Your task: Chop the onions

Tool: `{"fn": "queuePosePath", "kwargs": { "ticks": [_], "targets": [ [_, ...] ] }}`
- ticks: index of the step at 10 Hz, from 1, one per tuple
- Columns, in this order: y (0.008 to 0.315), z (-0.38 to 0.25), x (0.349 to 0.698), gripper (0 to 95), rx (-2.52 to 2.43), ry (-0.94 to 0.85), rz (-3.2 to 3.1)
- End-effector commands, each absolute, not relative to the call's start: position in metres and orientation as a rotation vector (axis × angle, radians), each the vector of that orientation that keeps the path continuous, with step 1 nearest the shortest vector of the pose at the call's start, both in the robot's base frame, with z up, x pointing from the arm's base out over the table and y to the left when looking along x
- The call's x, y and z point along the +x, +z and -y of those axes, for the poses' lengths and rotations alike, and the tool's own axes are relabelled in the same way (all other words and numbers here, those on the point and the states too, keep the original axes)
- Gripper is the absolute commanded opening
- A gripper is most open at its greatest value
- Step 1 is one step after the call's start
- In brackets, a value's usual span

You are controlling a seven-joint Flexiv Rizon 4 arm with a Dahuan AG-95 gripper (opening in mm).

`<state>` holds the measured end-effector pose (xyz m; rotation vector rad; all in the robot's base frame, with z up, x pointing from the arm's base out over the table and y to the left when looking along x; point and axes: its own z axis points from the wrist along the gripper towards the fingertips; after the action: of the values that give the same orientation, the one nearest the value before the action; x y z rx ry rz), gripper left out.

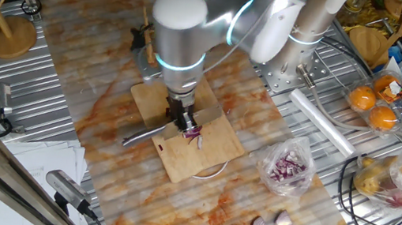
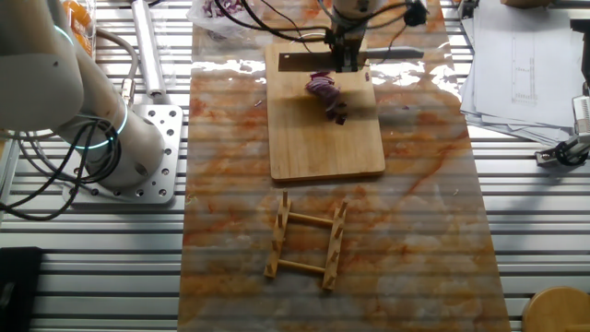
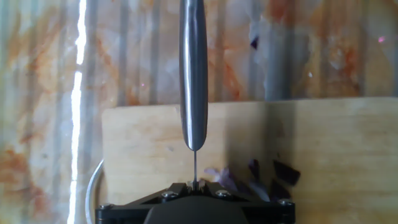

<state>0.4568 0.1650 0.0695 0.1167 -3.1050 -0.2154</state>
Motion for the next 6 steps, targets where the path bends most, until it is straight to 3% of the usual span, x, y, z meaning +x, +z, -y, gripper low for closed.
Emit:
{"fn": "queuePosePath", "kwargs": {
  "ticks": [1,6],
  "targets": [
    [0.0739,-0.1613,0.4542,0.0,0.159,-0.179,3.106],
    [0.0726,-0.1595,0.4552,0.0,0.18,-0.173,3.091]
  ]
}}
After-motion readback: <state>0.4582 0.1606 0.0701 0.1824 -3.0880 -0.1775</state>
